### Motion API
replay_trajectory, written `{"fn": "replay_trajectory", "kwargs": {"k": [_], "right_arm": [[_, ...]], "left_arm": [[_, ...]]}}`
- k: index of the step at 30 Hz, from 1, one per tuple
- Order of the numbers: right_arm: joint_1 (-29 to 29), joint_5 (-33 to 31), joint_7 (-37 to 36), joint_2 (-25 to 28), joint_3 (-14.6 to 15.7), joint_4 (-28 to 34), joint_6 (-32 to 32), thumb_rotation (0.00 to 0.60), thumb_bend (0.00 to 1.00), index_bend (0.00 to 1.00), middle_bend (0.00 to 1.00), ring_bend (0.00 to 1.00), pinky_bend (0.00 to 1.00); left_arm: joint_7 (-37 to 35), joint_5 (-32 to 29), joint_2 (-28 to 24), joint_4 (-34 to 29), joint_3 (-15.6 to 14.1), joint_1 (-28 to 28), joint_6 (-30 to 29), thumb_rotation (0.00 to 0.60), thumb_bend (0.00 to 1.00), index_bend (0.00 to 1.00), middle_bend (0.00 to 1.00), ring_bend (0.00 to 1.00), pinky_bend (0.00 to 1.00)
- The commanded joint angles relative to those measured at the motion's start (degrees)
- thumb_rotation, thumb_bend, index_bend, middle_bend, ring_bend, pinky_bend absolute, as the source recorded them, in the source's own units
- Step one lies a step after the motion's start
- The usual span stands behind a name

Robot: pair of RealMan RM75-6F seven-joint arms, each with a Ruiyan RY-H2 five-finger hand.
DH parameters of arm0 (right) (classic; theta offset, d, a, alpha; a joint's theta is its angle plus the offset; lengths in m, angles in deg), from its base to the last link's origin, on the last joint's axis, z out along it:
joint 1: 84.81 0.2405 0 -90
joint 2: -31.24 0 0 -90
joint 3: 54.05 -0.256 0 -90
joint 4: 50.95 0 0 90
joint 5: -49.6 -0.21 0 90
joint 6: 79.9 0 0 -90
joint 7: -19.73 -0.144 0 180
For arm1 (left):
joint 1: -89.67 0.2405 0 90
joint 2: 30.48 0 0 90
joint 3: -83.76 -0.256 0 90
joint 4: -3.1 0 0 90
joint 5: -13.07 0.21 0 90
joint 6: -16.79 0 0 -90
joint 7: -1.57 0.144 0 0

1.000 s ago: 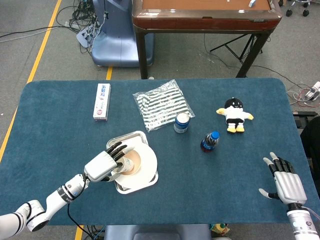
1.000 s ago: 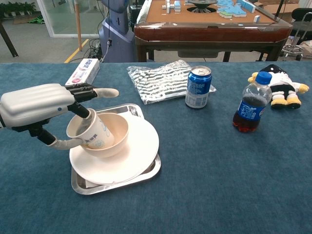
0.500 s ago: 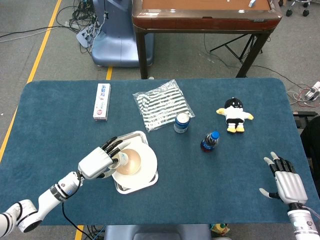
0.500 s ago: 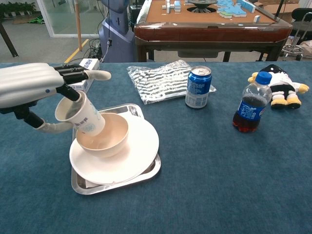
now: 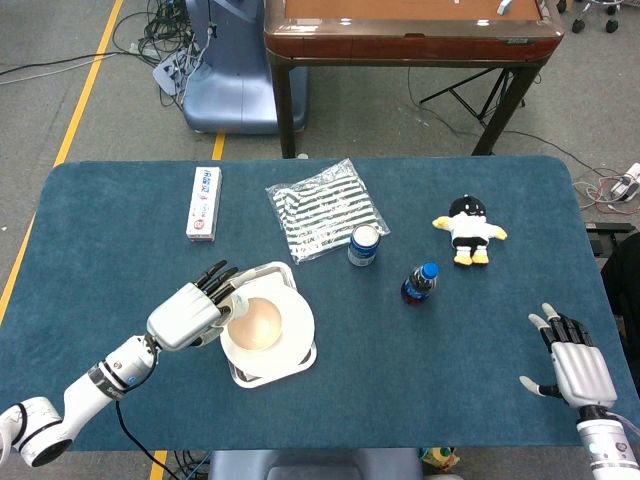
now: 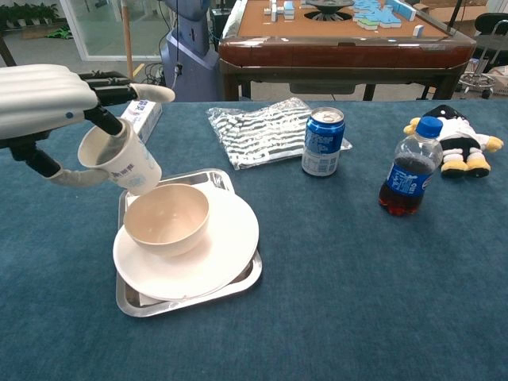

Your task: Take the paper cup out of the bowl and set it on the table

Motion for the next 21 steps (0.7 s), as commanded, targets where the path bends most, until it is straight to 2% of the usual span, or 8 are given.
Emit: {"fn": "replay_trajectory", "kwargs": {"k": [1, 11, 21], "right_arm": [[0.1, -0.5, 0.1, -0.1, -0.2, -0.1, -0.1, 0.6, 0.22, 0.0, 0.0, 0.0, 0.0], [0.8, -3.4, 1.8, -1.1, -0.9, -0.6, -1.4, 0.6, 0.22, 0.0, 0.0, 0.0, 0.0], [1.5, -5.6, 3.7, -2.1, -1.4, -0.6, -2.1, 0.6, 0.22, 0.0, 0.0, 0.0, 0.0]], "left_arm": [[-0.6, 0.0, 0.6, 1.2, 0.6, -1.0, 0.9, 0.6, 0.32, 0.62, 0.0, 0.0, 0.0], [-8.2, -0.1, 3.1, 10.5, 1.4, -3.8, 2.8, 0.6, 0.32, 0.62, 0.0, 0.0, 0.0], [-16.2, 0.8, 6.3, 21.4, 0.3, -5.4, 2.9, 0.6, 0.32, 0.62, 0.0, 0.0, 0.0]]}}
